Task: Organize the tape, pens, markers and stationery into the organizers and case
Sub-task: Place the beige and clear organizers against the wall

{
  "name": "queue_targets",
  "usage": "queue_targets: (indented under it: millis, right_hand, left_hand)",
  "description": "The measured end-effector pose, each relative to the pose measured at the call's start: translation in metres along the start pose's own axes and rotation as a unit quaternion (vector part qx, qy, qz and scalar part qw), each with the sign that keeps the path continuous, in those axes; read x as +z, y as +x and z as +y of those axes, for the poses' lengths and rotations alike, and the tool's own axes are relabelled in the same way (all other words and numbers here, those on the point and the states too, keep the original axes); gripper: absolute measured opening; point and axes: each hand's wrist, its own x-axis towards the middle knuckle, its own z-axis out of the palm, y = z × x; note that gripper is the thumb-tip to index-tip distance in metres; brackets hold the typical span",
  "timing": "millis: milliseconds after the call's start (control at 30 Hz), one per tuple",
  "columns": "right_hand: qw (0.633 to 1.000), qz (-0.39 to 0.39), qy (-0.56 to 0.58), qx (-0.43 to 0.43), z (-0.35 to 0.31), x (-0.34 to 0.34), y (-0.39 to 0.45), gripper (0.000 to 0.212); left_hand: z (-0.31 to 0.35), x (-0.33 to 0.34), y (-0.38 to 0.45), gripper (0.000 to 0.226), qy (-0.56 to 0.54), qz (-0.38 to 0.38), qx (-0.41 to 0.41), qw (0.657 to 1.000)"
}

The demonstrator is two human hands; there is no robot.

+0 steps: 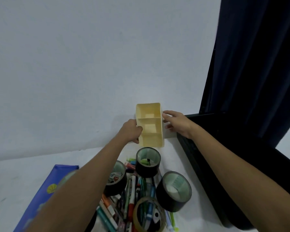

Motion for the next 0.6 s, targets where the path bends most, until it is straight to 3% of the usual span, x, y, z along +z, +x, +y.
queue_targets:
  millis: [233,400,600]
  right_hand:
    - [1.000,0.023,0.007,-0.001,0.013,0.003,0.006,0.039]
    - [0.999,-0.019,-0.006,0.035,0.022,0.011,0.000,0.046]
    - [0.998,-0.031,-0.054,0.011,0.033,0.018,0.000,0.030]
  left_hand:
    - [0.004,0.014,0.010,0.026,-0.002,0.018,-0.023,1.000]
    - [-0.005,0.023,0.014,0.028,0.021,-0.014,-0.071,0.997]
    - [-0.012,0.028,0.021,0.026,0.046,-0.014,-0.089,0.995]
